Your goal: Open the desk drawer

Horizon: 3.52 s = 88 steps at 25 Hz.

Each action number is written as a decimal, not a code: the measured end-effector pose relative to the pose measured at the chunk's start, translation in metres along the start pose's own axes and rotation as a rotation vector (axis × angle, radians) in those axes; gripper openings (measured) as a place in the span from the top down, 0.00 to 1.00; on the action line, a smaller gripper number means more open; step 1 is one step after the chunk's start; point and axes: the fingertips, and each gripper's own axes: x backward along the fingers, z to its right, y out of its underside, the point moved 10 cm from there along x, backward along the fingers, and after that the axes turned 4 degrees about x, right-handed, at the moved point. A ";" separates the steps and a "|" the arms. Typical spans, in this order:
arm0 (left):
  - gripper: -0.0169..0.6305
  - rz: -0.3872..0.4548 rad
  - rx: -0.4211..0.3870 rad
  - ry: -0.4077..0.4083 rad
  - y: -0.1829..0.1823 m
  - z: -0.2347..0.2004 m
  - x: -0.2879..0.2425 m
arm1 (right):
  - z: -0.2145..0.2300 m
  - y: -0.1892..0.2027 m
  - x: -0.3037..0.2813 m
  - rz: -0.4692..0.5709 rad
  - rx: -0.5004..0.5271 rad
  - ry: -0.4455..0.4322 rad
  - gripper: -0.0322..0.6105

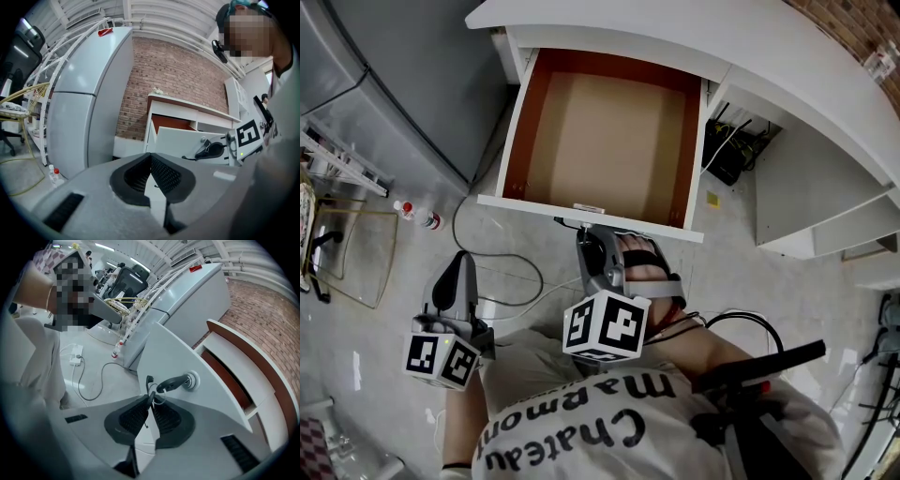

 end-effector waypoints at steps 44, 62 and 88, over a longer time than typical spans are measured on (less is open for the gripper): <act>0.95 -0.192 0.041 0.146 -0.027 -0.041 0.001 | -0.016 -0.004 -0.010 -0.154 0.069 0.024 0.90; 0.95 -0.223 0.170 -0.009 -0.102 -0.004 0.085 | -0.024 0.011 -0.005 -0.182 0.170 -0.001 0.89; 0.95 -0.169 0.096 0.103 -0.289 0.091 0.067 | 0.114 -0.059 0.111 -0.220 -0.160 -0.187 0.87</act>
